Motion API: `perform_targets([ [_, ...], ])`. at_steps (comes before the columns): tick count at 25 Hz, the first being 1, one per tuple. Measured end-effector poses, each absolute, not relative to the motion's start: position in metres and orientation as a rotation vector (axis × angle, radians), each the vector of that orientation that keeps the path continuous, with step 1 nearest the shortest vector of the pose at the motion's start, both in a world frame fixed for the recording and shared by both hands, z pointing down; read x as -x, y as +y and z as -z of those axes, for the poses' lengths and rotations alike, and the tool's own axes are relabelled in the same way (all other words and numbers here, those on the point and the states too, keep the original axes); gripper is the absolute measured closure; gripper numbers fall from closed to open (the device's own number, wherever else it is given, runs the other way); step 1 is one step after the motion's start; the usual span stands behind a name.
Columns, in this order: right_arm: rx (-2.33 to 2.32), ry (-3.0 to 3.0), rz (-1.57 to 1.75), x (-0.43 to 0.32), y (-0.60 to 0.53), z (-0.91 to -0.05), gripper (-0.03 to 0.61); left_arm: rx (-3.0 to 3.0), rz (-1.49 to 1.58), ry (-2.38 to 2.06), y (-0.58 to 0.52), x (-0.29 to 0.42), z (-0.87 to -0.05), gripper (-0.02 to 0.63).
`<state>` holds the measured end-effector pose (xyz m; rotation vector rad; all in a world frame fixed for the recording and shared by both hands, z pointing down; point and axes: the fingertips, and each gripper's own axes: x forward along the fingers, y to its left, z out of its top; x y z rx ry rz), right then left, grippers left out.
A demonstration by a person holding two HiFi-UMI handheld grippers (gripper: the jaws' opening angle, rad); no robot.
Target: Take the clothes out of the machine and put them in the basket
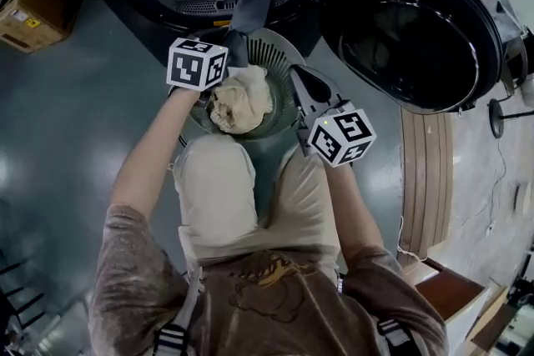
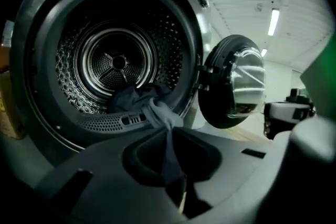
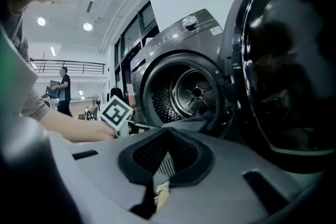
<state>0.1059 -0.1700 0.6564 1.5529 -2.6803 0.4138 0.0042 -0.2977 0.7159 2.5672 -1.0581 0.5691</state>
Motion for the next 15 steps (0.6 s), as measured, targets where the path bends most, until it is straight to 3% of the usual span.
perform_targets([
  [15, -1.446, -2.726, -0.435, -0.091, -0.176, -0.668, 0.581, -2.705, -0.696, -0.675, -0.138, 0.001, -0.663, 0.577],
])
